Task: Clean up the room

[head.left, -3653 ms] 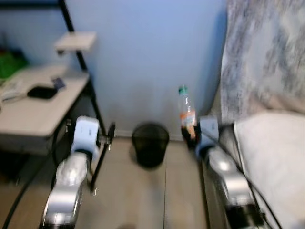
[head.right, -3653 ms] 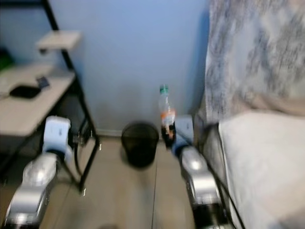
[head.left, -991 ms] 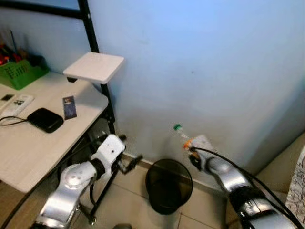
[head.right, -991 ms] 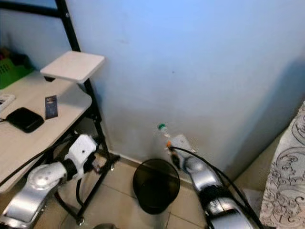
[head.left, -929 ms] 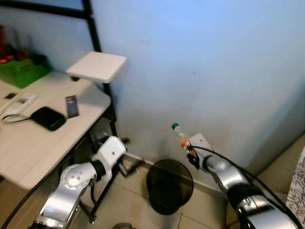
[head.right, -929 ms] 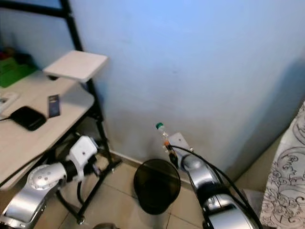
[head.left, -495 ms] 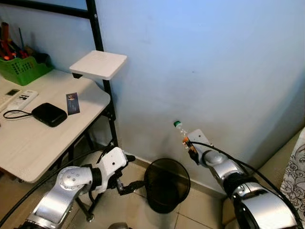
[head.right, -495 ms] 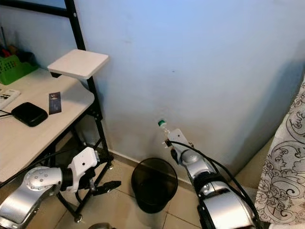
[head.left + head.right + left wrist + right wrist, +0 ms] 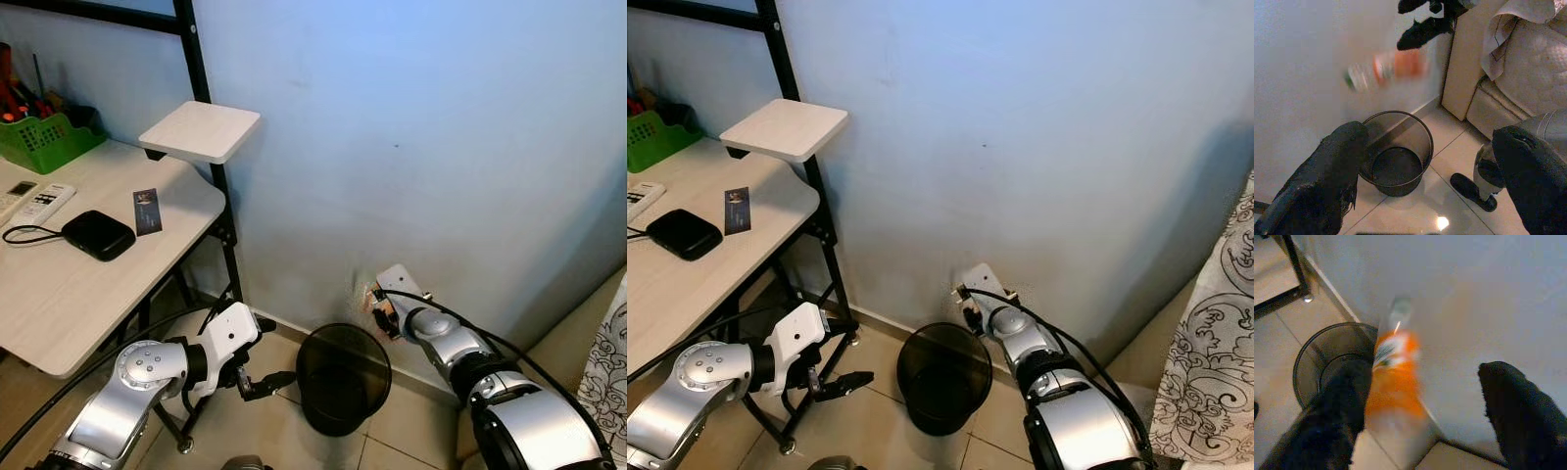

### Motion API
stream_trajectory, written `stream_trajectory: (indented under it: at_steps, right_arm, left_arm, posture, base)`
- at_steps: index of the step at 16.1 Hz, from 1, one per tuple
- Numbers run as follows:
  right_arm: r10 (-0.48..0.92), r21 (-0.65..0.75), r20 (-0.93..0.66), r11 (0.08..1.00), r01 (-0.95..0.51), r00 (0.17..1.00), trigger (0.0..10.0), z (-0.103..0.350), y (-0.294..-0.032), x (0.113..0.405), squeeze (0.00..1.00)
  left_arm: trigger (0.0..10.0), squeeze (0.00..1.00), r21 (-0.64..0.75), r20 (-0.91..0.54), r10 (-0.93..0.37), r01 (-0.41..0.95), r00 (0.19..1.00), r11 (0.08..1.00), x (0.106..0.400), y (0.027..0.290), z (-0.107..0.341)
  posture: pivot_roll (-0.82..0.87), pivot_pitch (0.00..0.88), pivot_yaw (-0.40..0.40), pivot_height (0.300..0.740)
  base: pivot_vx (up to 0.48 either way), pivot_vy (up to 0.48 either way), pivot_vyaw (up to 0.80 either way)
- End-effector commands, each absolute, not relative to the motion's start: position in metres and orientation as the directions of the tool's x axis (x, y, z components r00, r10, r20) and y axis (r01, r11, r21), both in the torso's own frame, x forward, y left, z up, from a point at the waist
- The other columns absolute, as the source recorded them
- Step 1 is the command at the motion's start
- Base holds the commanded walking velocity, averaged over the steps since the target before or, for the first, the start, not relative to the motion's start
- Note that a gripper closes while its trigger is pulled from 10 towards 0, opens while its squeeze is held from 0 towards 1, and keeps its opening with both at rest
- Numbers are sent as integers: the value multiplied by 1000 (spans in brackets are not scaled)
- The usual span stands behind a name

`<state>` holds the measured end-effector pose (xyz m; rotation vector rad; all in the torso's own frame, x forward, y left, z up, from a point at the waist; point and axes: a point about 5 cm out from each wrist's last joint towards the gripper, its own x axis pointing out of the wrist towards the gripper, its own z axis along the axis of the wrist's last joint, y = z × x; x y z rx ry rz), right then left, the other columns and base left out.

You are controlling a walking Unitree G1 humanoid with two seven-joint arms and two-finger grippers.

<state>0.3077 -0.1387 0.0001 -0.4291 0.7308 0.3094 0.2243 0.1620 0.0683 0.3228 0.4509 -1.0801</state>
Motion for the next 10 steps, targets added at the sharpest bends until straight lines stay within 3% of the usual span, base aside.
stream_trajectory:
  at_steps: [1, 6, 9, 10]
  right_arm:
    - [146, -234, -689, 883, -408, 710, 10000, 3, -137, 310, 1000]
    - [230, -116, -639, 915, -387, 734, 10000, 3, -137, 308, 1000]
    - [194, -54, -523, 964, -259, 830, 10000, 13, -152, 310, 1000]
    - [147, -10, -431, 986, -168, 890, 10000, 23, -161, 306, 1000]
  left_arm:
    - [10000, 0, 44, -507, -771, 905, 386, 423, 225, 161, 71]
    - [10000, 0, 36, -493, -780, 904, 386, 425, 223, 159, 73]
    - [10000, 0, 38, -414, -765, 849, 494, 527, 226, 153, 79]
    - [10000, 0, 28, -367, -716, 777, 593, 629, 231, 149, 81]
  posture:
    - [209, 0, -27, 740]
    - [208, 0, -26, 740]
    - [185, 0, -18, 740]
    - [159, 0, -5, 740]
  base:
    - [0, 0, 0]
    - [0, 0, 0]
    - [0, 0, 0]
    - [0, 0, -769]
